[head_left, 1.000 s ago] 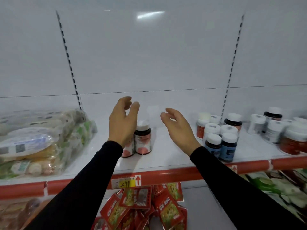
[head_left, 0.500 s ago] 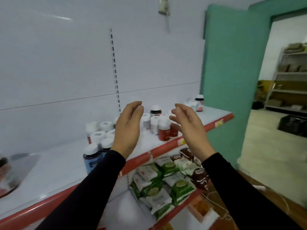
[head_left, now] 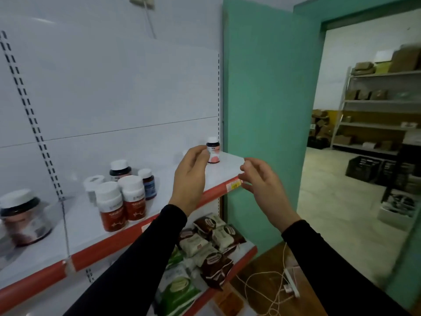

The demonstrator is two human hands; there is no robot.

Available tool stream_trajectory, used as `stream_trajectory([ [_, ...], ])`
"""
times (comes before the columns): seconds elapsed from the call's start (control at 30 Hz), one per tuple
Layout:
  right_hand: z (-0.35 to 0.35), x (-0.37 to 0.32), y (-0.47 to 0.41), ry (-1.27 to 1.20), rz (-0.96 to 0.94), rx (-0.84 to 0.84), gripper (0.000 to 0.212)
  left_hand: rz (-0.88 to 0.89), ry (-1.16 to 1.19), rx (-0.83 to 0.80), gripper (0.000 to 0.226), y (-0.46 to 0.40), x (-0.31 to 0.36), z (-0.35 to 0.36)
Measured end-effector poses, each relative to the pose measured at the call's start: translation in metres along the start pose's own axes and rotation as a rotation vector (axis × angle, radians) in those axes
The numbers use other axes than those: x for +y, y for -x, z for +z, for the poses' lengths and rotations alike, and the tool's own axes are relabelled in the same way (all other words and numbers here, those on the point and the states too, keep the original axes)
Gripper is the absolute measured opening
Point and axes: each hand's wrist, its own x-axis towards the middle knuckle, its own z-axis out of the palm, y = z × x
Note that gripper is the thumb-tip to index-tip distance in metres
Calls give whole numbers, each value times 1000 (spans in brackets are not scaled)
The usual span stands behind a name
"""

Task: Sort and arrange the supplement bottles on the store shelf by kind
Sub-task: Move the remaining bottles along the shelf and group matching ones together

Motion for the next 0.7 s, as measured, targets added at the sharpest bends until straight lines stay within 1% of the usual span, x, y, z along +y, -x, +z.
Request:
stream_trajectory([
  [0.17,-18,36,-70,96,19,-21,53,9,23,-5,17,-53,-36,43],
  [0.23,-20,51,-102,132,22,-23,53,-4,39,13,17,-78,-53,52],
  [0.33,-20,70,-149,208,34,-51,58,-32,19,25,17,-114,-73,61],
  [0.4,-17,81,-178,238,35,-83,55,-57,4,42,18,-134,-84,64],
  [0.53,-7,108,-239,240,19,-148,40,-124,-89,86,17,-168,-105,63],
  [0.7,19,145,-315,327,26,-223,52,-153,-205,177,16,-197,-124,54],
])
